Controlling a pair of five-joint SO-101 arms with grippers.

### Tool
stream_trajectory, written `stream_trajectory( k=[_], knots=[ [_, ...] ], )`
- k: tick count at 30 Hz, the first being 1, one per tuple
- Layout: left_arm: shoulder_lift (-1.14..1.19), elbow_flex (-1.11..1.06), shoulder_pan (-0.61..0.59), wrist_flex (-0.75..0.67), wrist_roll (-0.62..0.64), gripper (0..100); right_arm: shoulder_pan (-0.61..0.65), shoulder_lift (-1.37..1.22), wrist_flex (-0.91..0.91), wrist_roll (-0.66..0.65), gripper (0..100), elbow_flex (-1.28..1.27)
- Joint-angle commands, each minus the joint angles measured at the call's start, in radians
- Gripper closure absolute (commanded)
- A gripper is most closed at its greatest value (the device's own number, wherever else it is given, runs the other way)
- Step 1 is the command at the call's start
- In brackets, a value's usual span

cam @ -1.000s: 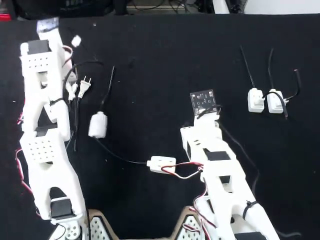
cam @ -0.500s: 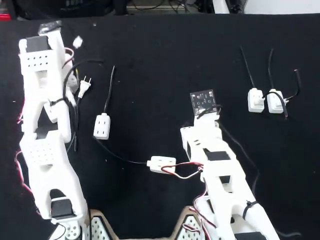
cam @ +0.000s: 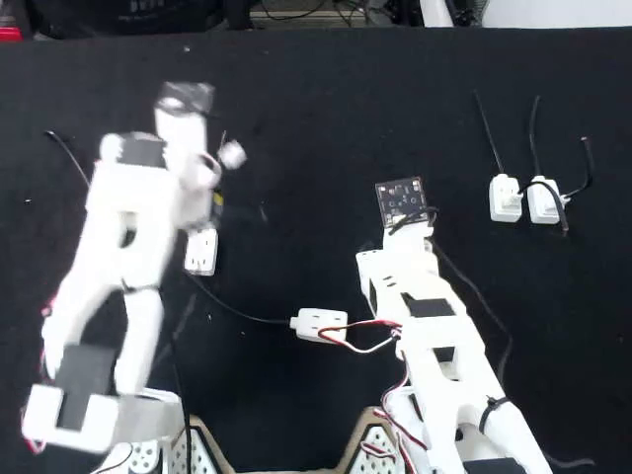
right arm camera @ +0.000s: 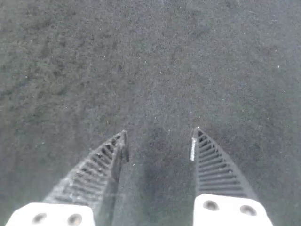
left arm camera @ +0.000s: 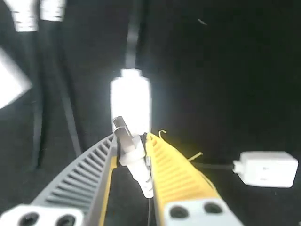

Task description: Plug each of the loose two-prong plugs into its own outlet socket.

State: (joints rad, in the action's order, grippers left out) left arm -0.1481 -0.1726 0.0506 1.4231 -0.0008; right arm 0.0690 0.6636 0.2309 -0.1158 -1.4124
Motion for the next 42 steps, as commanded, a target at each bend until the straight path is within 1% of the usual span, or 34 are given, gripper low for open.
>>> stream_trajectory(
  k=[1,3,4,9,11,13,16,20,22,26,28,31,35,37,40,42],
  knots=[
    [-0.186,-0.269,0.153,-0.175,-0.006,97,-0.015,0.039,0.009,0.008,80.4,0.074],
    [-0.241,-0.364,0.197,-0.249,0.006,97,-0.020,0.044,0.063,0.005,80.4,0.096],
    [-0.267,-0.401,0.216,-0.276,0.029,97,-0.020,0.054,0.120,0.000,80.4,0.116],
    [-0.397,-0.529,0.302,-0.388,0.166,97,-0.035,0.193,0.525,-0.002,80.4,0.229],
    [-0.446,-0.568,0.332,-0.436,0.218,97,-0.012,0.280,0.634,0.008,80.4,0.237],
    [-0.493,-0.615,0.338,-0.491,0.238,97,0.052,0.386,0.701,0.008,80.4,0.222],
    [-0.554,-0.700,0.335,-0.569,0.239,97,0.160,0.559,0.727,0.008,80.4,0.162],
    [-0.598,-0.814,0.351,-0.661,0.238,96,0.212,0.792,0.724,0.008,80.4,0.041],
    [-0.609,-0.842,0.352,-0.686,0.239,91,0.238,0.898,0.724,0.037,80.4,-0.027],
    [-0.621,-0.849,0.344,-0.689,0.241,75,0.273,1.087,0.724,0.078,80.2,-0.137],
    [-0.623,-0.840,0.297,-0.686,0.236,73,0.275,1.164,0.726,0.084,80.1,-0.185],
    [-0.623,-0.796,0.163,-0.641,0.233,74,0.322,1.239,0.733,0.078,80.1,-0.229],
    [-0.623,-0.739,-0.016,-0.516,0.233,75,0.411,1.222,0.715,0.078,80.1,-0.216],
    [-0.621,-0.743,-0.091,-0.474,0.233,75,0.445,1.202,0.697,0.078,80.1,-0.189],
    [-0.621,-0.789,-0.186,-0.471,0.233,75,0.477,1.145,0.649,0.078,80.1,-0.151],
    [-0.621,-0.826,-0.225,-0.502,0.239,75,0.485,1.082,0.595,0.078,80.1,-0.128]
  ],
)
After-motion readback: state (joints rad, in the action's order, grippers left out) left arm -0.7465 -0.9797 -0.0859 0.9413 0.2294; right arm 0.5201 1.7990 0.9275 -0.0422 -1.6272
